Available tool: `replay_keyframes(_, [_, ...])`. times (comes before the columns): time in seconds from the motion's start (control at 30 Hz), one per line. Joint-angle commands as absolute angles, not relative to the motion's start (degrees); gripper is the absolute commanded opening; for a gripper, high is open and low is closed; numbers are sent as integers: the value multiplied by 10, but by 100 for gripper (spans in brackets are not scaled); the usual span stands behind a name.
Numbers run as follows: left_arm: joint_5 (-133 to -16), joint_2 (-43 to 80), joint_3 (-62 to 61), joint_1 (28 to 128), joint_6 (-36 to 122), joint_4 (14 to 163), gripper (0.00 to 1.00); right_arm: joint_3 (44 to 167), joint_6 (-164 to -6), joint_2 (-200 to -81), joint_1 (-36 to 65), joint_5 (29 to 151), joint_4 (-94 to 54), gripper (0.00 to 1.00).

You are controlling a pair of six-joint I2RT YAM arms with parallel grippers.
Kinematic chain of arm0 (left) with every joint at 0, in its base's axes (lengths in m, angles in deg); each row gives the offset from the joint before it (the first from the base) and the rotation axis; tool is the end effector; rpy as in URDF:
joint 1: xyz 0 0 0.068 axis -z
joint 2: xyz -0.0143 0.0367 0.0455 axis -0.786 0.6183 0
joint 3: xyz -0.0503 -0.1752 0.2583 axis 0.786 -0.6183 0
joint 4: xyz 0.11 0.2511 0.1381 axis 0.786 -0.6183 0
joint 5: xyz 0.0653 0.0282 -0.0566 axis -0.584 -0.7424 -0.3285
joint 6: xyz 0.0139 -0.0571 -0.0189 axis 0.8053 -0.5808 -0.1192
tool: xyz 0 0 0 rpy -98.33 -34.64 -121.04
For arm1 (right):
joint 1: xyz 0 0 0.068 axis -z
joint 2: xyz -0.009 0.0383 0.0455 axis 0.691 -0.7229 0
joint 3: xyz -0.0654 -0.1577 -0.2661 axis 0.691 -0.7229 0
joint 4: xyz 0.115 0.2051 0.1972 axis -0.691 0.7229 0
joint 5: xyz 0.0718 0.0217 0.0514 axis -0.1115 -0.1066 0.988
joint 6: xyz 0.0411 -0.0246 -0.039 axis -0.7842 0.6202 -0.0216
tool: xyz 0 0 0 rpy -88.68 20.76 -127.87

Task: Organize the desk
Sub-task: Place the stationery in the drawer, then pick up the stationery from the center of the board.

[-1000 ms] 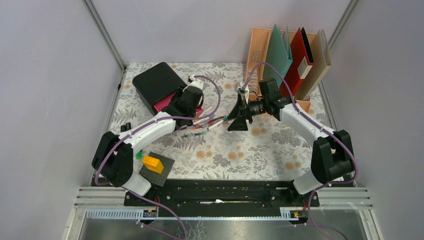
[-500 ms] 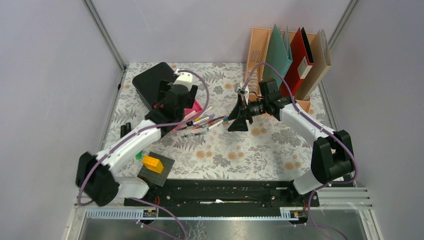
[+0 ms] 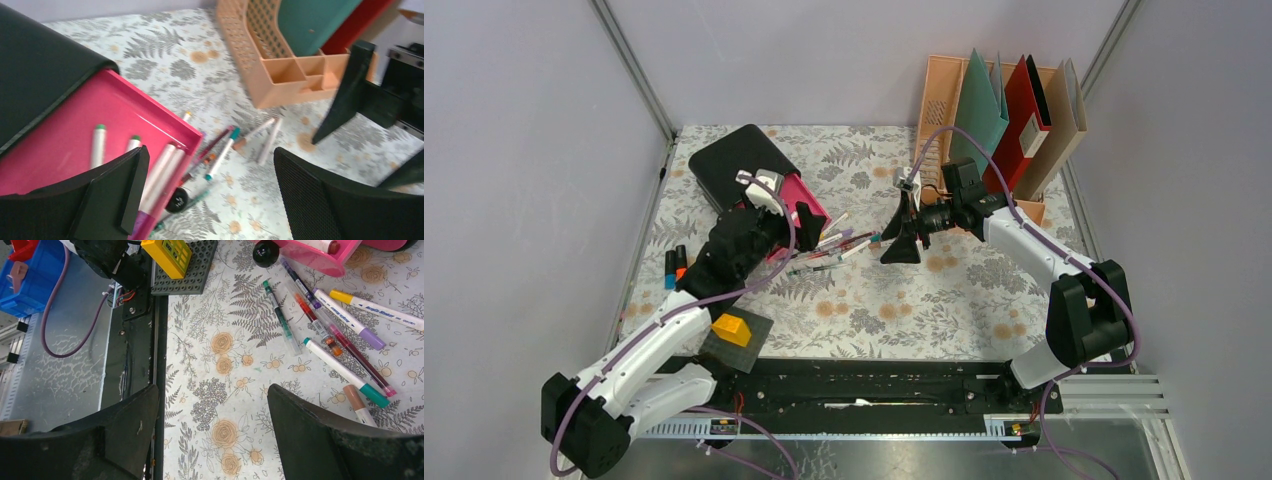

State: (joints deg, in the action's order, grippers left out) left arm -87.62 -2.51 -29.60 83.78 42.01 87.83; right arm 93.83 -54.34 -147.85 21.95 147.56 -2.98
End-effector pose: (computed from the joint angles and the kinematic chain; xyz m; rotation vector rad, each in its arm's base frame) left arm 0.2208 -0.1330 0.3452 0.2413 1.7551 -0.4884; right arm 0.3292 0.1771 0.2932 -1.2941 1.6168 1.2685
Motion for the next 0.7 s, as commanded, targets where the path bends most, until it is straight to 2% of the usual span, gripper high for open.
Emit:
replay_keyframes(0.0, [-786,-59,-317,835,367,927,99,958,-521,-1460,218,1467,-25,86])
replay_keyframes(0.37, [-789,-91,-348,834,337,899,99,962,-433,-1485,218,1399,8,87])
replay_keyframes(0.67, [-801,-119,-357,834,342,880,99,1141,-237,-1616,193,1262,205,88])
